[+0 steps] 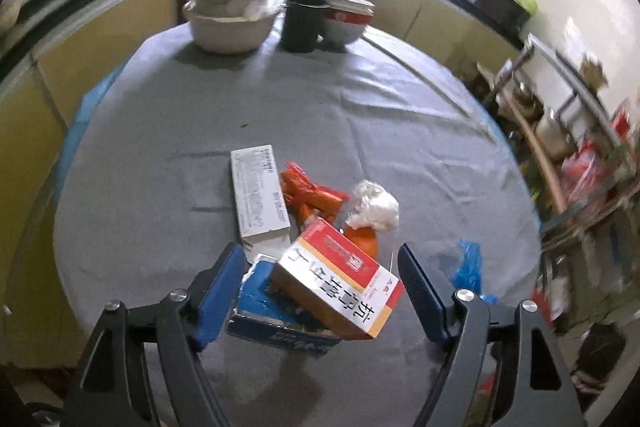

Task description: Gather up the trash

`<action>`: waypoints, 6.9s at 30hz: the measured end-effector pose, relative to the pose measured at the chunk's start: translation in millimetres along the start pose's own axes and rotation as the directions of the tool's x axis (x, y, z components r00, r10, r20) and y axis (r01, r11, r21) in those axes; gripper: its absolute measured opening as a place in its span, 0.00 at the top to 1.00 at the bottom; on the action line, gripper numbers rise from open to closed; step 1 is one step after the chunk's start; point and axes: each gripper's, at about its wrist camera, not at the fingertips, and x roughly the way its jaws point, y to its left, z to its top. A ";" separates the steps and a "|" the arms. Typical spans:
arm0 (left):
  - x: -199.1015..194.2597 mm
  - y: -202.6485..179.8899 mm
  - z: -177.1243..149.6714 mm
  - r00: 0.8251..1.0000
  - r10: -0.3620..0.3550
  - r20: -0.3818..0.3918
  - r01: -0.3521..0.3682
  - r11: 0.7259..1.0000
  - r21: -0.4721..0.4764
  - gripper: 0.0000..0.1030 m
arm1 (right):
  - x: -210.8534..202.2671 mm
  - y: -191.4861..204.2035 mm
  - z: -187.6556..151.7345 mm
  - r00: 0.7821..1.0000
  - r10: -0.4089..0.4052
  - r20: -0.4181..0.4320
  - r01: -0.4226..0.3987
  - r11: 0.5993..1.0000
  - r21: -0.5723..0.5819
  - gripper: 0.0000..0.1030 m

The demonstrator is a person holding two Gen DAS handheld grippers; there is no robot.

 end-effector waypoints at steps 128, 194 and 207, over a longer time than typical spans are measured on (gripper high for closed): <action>5.0 61.0 -35.6 0.996 0.068 -0.051 -0.058 0.982 0.181 0.19 | 38.6 14.6 -10.4 0.993 -0.115 0.008 0.115 0.983 -0.140 0.47; 10.0 -65.6 -85.9 0.975 -0.219 -0.028 0.214 0.901 0.377 0.38 | -43.1 -32.5 -17.7 0.977 -0.123 0.174 0.139 0.987 -0.079 0.48; 35.7 -207.4 -121.5 0.955 -0.242 -0.169 0.295 0.790 0.537 0.38 | -128.1 -149.6 -42.2 0.925 -0.299 0.234 0.260 0.948 0.183 0.48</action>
